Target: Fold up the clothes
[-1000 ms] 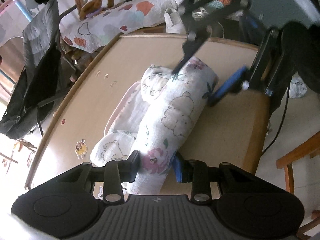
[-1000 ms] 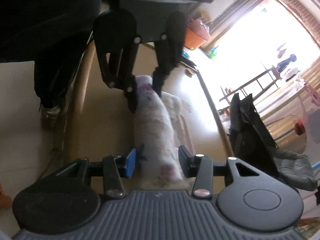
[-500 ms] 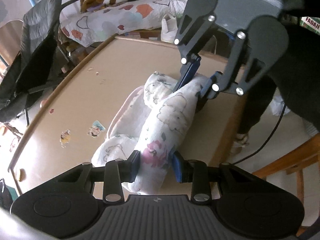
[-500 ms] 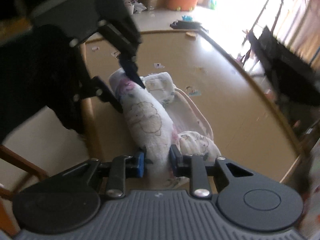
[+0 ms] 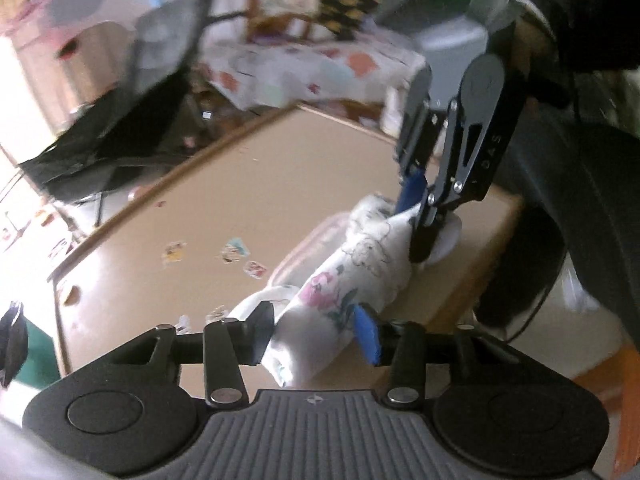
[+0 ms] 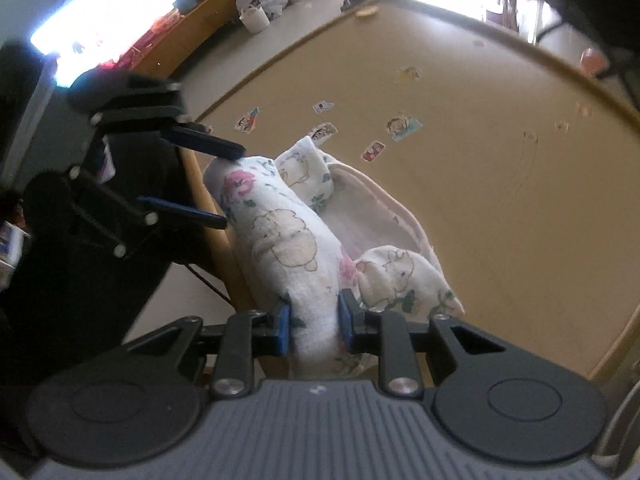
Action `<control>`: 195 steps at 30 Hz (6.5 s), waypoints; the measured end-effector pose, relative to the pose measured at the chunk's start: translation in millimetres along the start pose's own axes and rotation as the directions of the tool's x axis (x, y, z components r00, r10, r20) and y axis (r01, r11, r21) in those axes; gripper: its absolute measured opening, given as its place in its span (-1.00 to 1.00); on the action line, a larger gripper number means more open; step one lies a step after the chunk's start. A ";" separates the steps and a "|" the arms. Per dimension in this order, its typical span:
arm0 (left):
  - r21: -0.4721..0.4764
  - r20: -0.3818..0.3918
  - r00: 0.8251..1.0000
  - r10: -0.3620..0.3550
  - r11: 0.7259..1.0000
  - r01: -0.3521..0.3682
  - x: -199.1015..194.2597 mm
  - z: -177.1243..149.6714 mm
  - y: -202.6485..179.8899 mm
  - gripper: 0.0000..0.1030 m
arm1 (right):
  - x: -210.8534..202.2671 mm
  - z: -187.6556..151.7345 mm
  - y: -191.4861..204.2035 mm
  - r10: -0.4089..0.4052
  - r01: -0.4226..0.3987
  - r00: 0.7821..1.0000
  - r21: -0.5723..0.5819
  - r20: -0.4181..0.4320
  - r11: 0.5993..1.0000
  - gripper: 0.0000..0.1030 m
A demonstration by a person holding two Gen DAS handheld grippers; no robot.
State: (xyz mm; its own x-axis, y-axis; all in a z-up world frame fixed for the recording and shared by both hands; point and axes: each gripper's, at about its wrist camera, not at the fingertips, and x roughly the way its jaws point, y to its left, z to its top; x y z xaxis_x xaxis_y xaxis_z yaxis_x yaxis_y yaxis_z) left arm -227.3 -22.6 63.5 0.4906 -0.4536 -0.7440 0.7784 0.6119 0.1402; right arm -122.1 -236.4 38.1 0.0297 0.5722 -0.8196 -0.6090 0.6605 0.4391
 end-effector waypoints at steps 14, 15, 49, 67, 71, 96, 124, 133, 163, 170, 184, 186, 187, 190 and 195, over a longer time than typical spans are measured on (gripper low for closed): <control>-0.065 0.043 0.986 0.159 0.986 -0.156 11.0 12.0 -9.8 -0.05 | 7.8 13.4 -23.0 0.078 -0.073 0.990 0.046 -0.115 0.996 -0.50; -0.056 0.038 0.986 0.164 0.985 -0.162 11.6 12.8 -11.3 -0.05 | 7.0 13.9 -23.1 0.077 -0.072 0.990 0.044 -0.117 0.996 -0.50; -0.332 -0.082 0.975 0.205 0.917 -0.221 53.5 15.3 17.5 -0.03 | -16.9 -32.2 72.8 -0.403 0.337 0.866 0.251 0.296 0.908 -0.71; -0.486 -0.093 0.984 0.149 0.856 -0.176 64.1 -0.1 25.2 0.01 | -1.0 -15.8 54.0 -0.483 0.388 0.835 0.342 0.264 0.856 -0.71; -0.489 -0.103 0.981 0.167 0.850 -0.196 63.3 3.4 25.4 0.09 | 0.4 -15.8 39.9 -0.464 0.354 0.844 0.372 0.268 0.858 -0.72; -0.821 -0.172 0.980 0.101 0.535 -0.199 63.3 5.5 48.0 0.16 | 1.1 -36.8 29.9 -0.424 0.278 0.830 0.391 0.362 0.878 -0.72; -0.861 -0.070 0.994 0.080 0.498 -0.100 53.3 -33.9 57.0 0.27 | -3.0 -51.5 37.5 -0.503 0.331 0.791 0.448 0.348 0.831 -0.60; -0.899 -0.052 0.996 0.069 0.432 -0.077 56.3 -41.4 52.2 0.24 | -3.8 -55.8 37.2 -0.493 0.314 0.794 0.453 0.357 0.834 -0.58; -0.842 -0.121 0.990 0.071 0.521 -0.140 66.5 -23.2 53.8 0.31 | -1.4 -70.2 10.8 -0.558 0.185 0.776 0.740 0.293 0.646 0.13; -0.840 -0.110 0.992 0.068 0.527 -0.129 71.4 -20.1 49.9 0.35 | -3.1 -70.7 11.2 -0.512 0.132 0.793 0.728 0.329 0.673 -0.30; -0.833 -0.078 0.996 0.051 0.546 -0.093 72.0 -12.2 40.5 -0.24 | -6.6 -66.1 20.1 -0.509 0.164 0.795 0.691 0.330 0.704 -0.52; -0.836 -0.072 0.996 0.053 0.542 -0.089 68.7 -10.1 40.5 -0.29 | -10.5 -65.9 24.9 -0.518 0.174 0.785 0.682 0.339 0.710 -0.56; -0.838 -0.066 0.996 0.054 0.539 -0.085 66.3 -8.7 40.6 -0.31 | -12.8 -66.6 27.7 -0.523 0.179 0.779 0.677 0.346 0.714 -0.58; -0.844 -0.039 0.997 0.070 0.532 -0.070 56.1 -2.9 41.2 -0.31 | -22.0 -63.7 35.4 -0.535 0.185 0.758 0.663 0.373 0.725 -0.58; -0.840 0.022 0.992 0.123 0.541 -0.048 32.1 18.0 47.0 -0.31 | -44.0 -50.1 44.7 -0.552 0.201 0.717 0.633 0.425 0.748 -0.59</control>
State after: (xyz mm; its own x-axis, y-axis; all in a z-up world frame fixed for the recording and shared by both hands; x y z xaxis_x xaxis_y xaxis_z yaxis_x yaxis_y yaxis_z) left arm -167.9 -20.0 58.0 0.5911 -0.3890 -0.7066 0.0683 0.8970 -0.4367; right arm -190.3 -256.4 75.3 0.6946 0.2525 -0.6737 0.0518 0.9164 0.3969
